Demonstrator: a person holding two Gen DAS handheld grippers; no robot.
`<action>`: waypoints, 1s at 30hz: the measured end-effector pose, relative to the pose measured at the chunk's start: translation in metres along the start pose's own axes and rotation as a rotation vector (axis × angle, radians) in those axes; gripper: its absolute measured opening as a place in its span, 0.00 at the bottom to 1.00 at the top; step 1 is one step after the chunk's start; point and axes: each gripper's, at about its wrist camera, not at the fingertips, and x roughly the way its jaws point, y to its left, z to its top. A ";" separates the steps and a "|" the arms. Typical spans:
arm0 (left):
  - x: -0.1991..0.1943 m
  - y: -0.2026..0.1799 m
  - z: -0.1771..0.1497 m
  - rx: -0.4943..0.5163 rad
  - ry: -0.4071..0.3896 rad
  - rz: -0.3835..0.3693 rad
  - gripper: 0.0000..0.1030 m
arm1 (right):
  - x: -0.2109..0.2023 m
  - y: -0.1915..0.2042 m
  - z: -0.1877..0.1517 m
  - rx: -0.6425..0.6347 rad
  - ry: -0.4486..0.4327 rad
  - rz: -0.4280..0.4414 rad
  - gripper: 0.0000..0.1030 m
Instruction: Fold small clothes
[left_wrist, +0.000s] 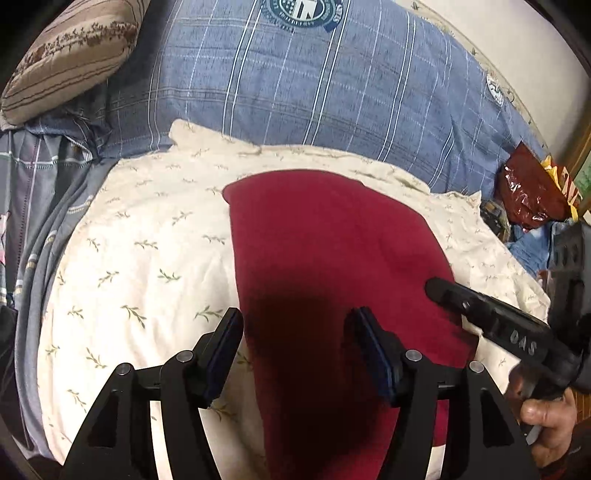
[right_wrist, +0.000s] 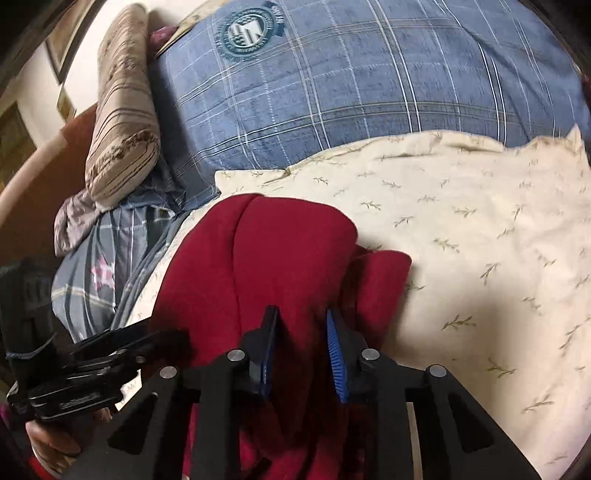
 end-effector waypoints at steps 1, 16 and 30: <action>-0.003 -0.001 -0.001 0.008 -0.009 0.005 0.63 | -0.005 0.003 -0.002 -0.031 -0.009 -0.002 0.14; 0.022 -0.017 -0.015 0.062 -0.004 0.080 0.74 | -0.057 -0.006 -0.008 -0.030 -0.104 -0.008 0.28; -0.004 -0.015 -0.019 0.098 -0.087 0.114 0.74 | -0.018 0.011 -0.044 -0.109 0.004 -0.047 0.17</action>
